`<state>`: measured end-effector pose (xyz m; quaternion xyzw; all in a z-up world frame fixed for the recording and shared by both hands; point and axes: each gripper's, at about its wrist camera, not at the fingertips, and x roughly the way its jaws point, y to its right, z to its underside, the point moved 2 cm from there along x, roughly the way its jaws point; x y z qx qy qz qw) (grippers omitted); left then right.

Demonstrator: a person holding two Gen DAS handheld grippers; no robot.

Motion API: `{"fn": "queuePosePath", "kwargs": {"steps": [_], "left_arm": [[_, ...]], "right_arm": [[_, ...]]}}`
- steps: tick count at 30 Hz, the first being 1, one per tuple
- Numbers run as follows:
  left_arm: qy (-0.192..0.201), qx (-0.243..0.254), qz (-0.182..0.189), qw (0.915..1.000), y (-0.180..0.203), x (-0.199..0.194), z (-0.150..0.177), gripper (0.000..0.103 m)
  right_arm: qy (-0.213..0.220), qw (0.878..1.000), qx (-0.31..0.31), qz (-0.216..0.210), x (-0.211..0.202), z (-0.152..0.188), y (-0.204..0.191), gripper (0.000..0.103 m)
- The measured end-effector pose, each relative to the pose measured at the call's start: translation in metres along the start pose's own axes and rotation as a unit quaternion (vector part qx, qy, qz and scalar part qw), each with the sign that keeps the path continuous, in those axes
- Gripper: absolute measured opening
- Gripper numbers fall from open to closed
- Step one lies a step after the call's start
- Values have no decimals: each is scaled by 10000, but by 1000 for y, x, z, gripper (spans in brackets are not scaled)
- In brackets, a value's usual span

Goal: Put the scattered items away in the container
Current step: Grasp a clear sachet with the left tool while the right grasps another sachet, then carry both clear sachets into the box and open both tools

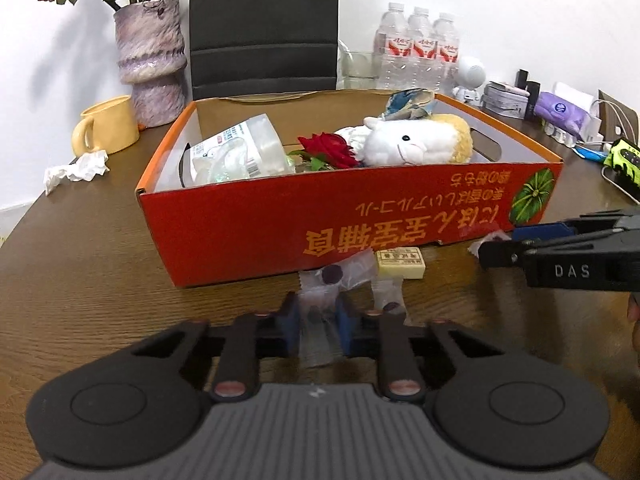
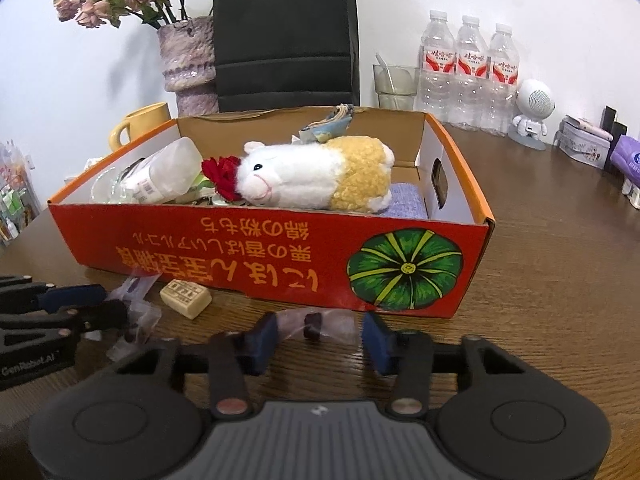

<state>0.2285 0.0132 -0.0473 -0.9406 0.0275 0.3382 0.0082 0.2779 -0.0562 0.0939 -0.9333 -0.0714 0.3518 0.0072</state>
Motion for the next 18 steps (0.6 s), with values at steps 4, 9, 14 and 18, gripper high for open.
{"fn": "queuePosePath", "kwargs": {"steps": [4,9,14,18], "left_arm": [[73,84,-79,9999,1,-4,5,18],[112,41,-27,9999,-1,-11,8,18],[227,4,32,9997,-2,-23,9,18],[398,7,63,9992,-2,-36,5,18]], "right_arm": [[47,9999,-19,-100,-3,2,0,33],[82,9998,-42,-190,-9,6,-2,32],[240,9993,-110,-267,-24,10,-6,31],[370,9985,-125,-377,-37,9,-7,31]]}}
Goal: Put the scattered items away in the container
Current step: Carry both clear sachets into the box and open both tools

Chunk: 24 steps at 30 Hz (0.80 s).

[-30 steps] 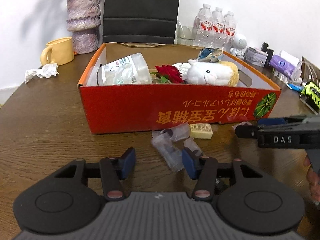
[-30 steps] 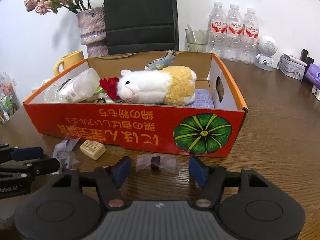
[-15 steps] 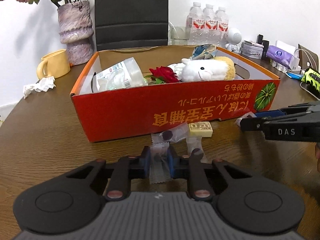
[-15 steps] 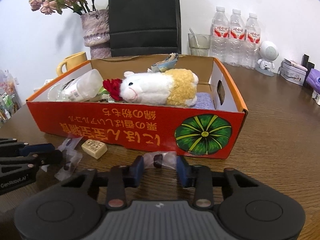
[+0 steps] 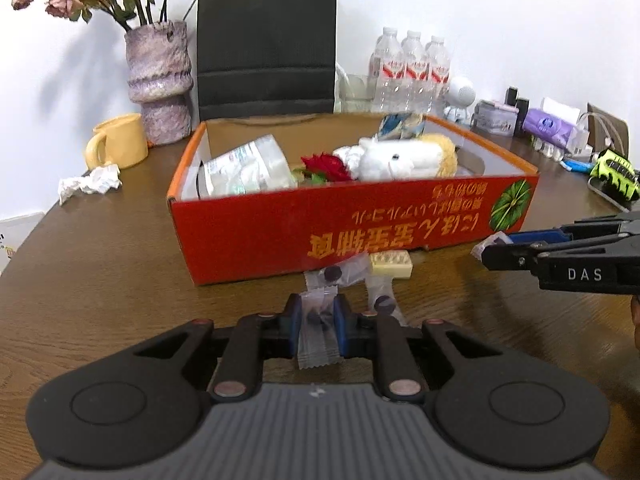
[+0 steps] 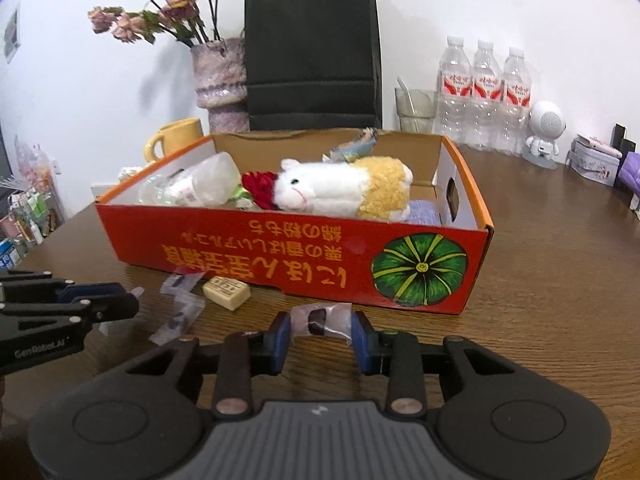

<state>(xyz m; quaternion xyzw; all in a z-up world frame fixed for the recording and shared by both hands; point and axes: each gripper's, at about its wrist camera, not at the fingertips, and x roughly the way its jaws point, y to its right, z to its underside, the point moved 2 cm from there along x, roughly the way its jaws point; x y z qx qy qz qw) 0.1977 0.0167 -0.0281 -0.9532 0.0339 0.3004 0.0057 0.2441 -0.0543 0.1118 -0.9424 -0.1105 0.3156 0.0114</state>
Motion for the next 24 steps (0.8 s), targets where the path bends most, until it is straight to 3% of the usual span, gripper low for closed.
{"fn": "queuePosePath", "kwargs": {"steps": [7,12,18,24], "left_arm": [[753,30,198,9970,2,-32,-38,18],[1160,46,292,9928,8,-25,-74,18],[1163,-263,378,9921,2,15,-113,18],[805,-562,178,9950,-13,64,-133,18]], "right_arm": [[650,9977,-156,-138,-32,-25,-3,31],[1051,9944,-91,-58,-34,-61,4,31],[1078,9941,108,83,4,-102,23,31],[935,9951,163,289,49,-128,42,32]]}}
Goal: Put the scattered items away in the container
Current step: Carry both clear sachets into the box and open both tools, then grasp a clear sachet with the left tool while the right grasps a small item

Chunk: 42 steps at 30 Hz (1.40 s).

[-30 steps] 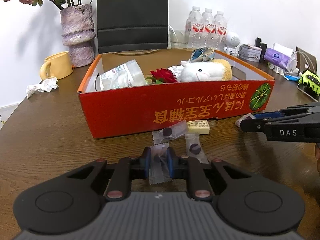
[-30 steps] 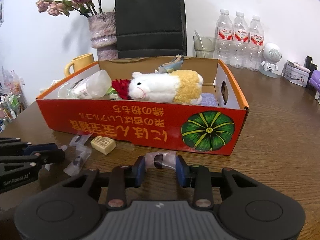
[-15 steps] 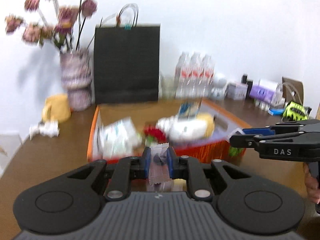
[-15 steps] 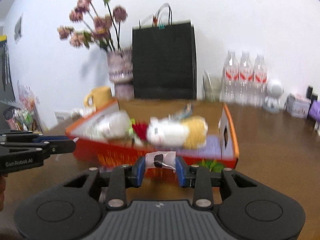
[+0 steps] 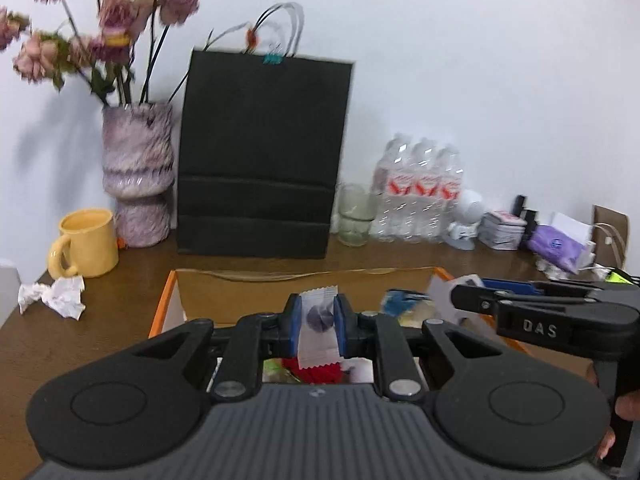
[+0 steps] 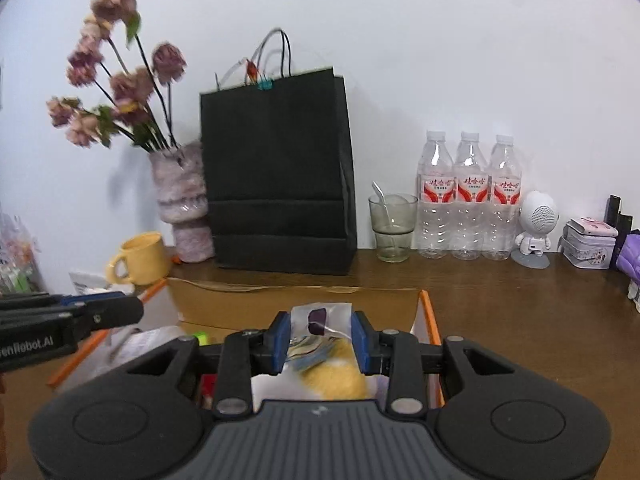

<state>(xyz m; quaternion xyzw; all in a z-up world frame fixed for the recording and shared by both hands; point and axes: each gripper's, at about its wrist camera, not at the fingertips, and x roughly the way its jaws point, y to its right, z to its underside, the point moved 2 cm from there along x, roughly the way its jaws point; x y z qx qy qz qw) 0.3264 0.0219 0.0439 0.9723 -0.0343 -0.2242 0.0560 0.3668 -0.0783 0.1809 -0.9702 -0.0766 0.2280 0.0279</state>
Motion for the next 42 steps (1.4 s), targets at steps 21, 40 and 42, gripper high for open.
{"fn": "queuePosePath", "kwargs": {"steps": [21,40,42], "left_arm": [[-484,125,-1046,9933,13,43,14,101],[-352,-6,-1012,9942,4,1,18,103],[-330,-23,-996,9945,3,-5,19,103]], "right_arm": [[-421,9971,-329,-540,38,-4,12,88],[-461,9973,-258,-509,-1,1,1,96],[-431,9976,-229,-483,-8,3,0,96]]}}
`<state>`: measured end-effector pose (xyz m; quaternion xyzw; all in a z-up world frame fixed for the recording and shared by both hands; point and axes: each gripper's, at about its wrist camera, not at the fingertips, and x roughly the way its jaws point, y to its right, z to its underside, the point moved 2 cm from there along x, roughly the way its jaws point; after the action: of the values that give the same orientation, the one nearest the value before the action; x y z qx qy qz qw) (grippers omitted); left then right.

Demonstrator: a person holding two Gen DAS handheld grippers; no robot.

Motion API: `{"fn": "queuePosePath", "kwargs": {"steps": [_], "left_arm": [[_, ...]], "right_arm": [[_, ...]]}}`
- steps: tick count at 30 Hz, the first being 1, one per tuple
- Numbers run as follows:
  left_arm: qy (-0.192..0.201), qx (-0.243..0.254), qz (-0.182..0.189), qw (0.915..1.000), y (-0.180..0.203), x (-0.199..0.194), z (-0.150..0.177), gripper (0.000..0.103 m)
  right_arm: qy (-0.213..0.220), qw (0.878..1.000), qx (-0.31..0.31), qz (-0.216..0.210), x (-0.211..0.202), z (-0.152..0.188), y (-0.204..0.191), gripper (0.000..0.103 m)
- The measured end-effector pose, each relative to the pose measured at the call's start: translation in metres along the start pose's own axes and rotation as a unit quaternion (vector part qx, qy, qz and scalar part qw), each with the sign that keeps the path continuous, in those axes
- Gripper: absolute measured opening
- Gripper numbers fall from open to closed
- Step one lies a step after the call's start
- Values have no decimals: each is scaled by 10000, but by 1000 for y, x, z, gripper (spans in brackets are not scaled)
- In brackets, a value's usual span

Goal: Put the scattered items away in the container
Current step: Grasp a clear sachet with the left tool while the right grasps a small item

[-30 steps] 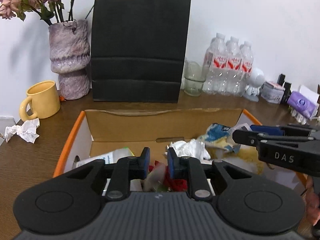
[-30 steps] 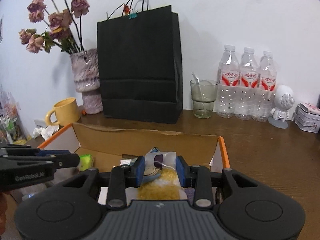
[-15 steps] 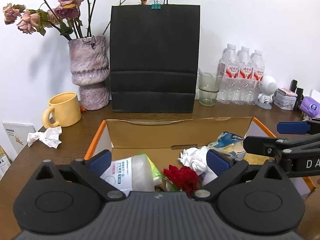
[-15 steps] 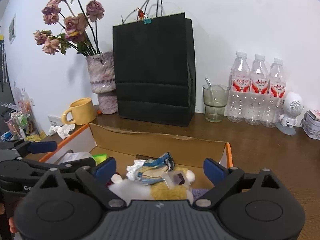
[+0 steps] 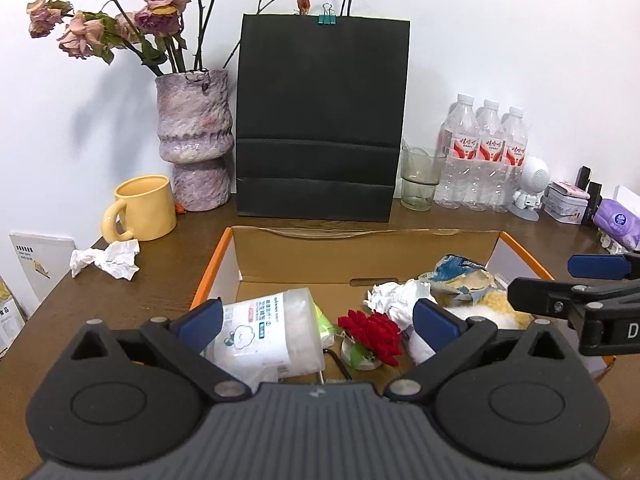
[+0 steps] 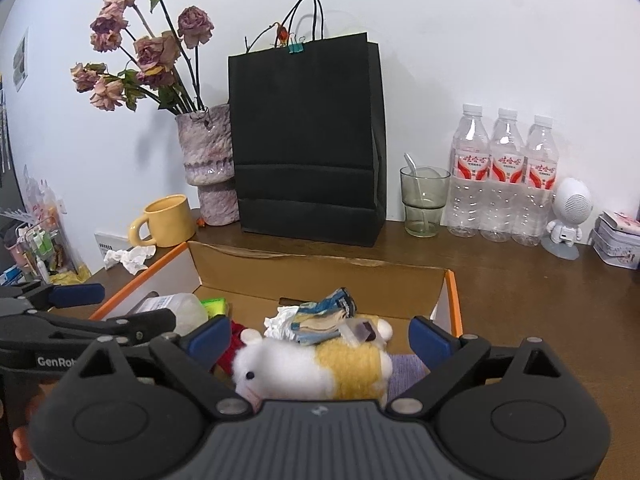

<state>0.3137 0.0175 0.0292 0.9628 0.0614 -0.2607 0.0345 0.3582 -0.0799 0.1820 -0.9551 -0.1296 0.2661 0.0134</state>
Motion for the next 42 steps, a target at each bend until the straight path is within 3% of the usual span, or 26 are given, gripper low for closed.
{"fn": "queuePosePath", "kwargs": {"steps": [21,29,38,42], "left_arm": [[175,-89,266,9995,-18,-82,35,103],[-174,-76,385,9991,-21,-94,66,103],[-578,-35,569,9967,-13,-83,92,103],[-718,107,671,9951,-1,-72,98,95]], "right_arm": [[167,9997,-98,158,-79,39,-36,96],[-120,9992,-223,309,-94,82,-42,96],[-589,9977,-95,311,-84,123,-40,96],[-744,9968,-87,269,-77,134,-42,96]]}}
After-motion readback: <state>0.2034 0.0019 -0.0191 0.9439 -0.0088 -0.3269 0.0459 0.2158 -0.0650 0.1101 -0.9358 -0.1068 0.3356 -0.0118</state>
